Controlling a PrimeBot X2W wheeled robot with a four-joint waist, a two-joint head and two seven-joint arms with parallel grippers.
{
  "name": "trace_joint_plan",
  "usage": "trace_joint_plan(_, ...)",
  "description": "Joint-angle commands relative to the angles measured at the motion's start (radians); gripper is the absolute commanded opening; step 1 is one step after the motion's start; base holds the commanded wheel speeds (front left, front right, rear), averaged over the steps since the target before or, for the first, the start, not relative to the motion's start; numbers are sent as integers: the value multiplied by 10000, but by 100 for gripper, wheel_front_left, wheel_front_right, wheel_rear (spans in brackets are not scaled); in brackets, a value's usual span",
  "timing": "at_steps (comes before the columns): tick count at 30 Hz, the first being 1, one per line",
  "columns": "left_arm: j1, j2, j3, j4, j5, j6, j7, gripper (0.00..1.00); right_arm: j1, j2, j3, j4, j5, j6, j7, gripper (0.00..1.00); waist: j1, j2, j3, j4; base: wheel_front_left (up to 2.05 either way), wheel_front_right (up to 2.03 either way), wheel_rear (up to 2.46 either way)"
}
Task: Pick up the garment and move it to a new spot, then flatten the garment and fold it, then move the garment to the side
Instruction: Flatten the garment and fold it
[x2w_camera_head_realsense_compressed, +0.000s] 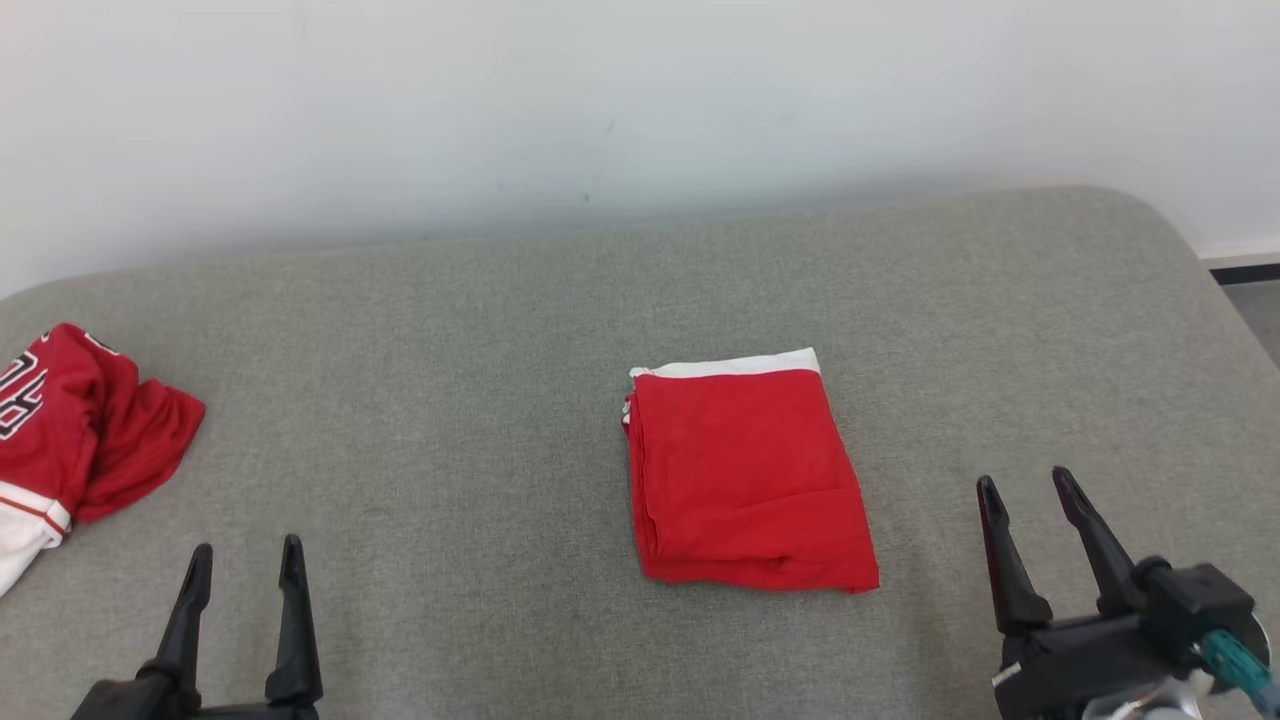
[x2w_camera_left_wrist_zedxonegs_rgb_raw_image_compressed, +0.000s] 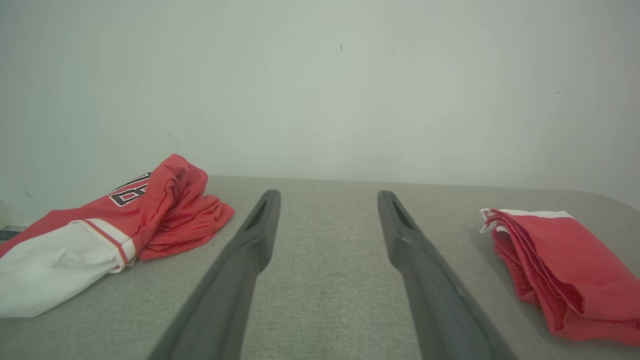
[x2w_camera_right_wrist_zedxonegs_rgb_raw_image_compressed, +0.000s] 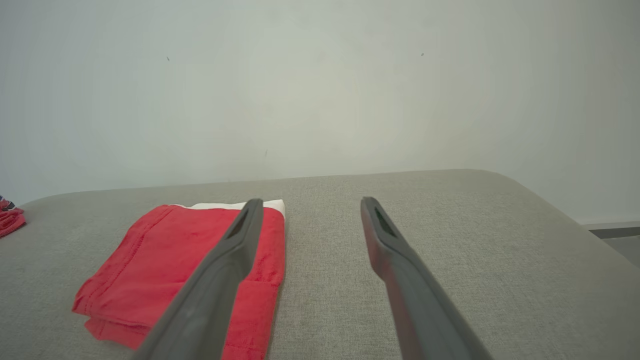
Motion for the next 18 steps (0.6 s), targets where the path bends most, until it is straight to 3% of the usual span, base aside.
trace_joint_plan(1, 214, 18, 87, -53, 36, 8, -3, 100, 284, 67, -114, -183, -57, -25, -6, 100, 0, 0, -175, -100, 0, 0, 0)
trace_joint_plan(10, 850, 42, 185, -368, 136, -63, -3, 100, 1248, 206, -342, -1043, -94, -25, -6, 100, 0, 0, -417, -96, 0, 0, 0)
trace_joint_plan(18, 1075, 40, -74, -321, 26, -191, -3, 100, 1113, 94, -80, -1122, 65, -23, -6, 100, 0, 0, -421, 157, 0, 0, 0)
